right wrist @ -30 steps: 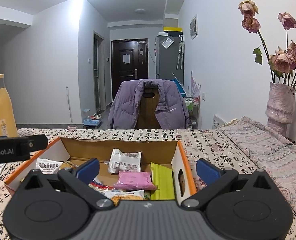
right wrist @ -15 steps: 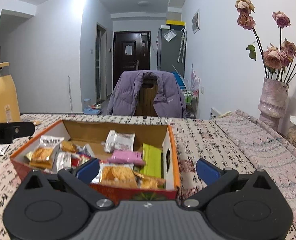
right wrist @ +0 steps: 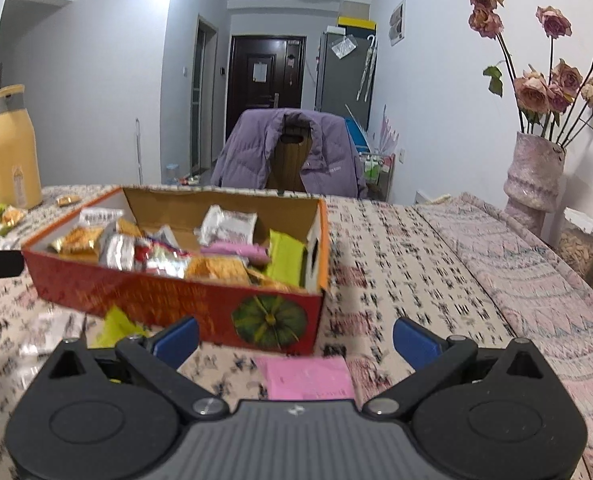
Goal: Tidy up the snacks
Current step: 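Move both grippers back from the box to the snack pile, then grasp a pink pack with the right gripper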
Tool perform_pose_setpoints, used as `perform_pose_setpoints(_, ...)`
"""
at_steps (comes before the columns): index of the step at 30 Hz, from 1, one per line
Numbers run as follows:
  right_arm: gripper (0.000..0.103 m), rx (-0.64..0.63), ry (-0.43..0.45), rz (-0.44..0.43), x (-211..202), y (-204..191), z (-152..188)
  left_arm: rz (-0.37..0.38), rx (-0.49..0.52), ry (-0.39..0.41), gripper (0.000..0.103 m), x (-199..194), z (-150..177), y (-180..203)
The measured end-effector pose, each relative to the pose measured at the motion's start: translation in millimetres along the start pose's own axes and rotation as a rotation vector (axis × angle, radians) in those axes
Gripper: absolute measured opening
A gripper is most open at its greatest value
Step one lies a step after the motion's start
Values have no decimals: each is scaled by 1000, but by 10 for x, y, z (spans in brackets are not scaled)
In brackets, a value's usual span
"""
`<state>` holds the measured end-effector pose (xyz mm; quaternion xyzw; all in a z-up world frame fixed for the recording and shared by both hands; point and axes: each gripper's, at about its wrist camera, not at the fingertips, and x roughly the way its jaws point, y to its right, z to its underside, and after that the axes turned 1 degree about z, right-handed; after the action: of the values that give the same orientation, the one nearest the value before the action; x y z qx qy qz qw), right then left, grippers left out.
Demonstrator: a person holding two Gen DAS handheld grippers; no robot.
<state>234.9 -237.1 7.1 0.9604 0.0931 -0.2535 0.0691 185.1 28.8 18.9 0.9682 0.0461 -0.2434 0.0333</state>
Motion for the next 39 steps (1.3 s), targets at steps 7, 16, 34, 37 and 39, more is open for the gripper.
perform_pose_setpoints(7, 103, -19, -95, 19, 116, 116, 175, -3, -1, -45, 103, 12, 266, -114)
perform_pose_setpoints(16, 103, -15, -196, -34, 519, 94, 170, -5, -49, -42, 103, 128, 386, -243)
perform_pose_setpoints(34, 101, 54, -222, -86, 791, 170, 191, 21, -100, -29, 103, 139, 381, -314)
perform_pose_setpoints(37, 84, 41, -209, -102, 758, 146, 175, 23, -101, -31, 103, 145, 383, -315)
perform_pose_setpoints(39, 73, 32, -207, -111, 740, 130, 155, 23, -101, -31, 103, 144, 384, -318)
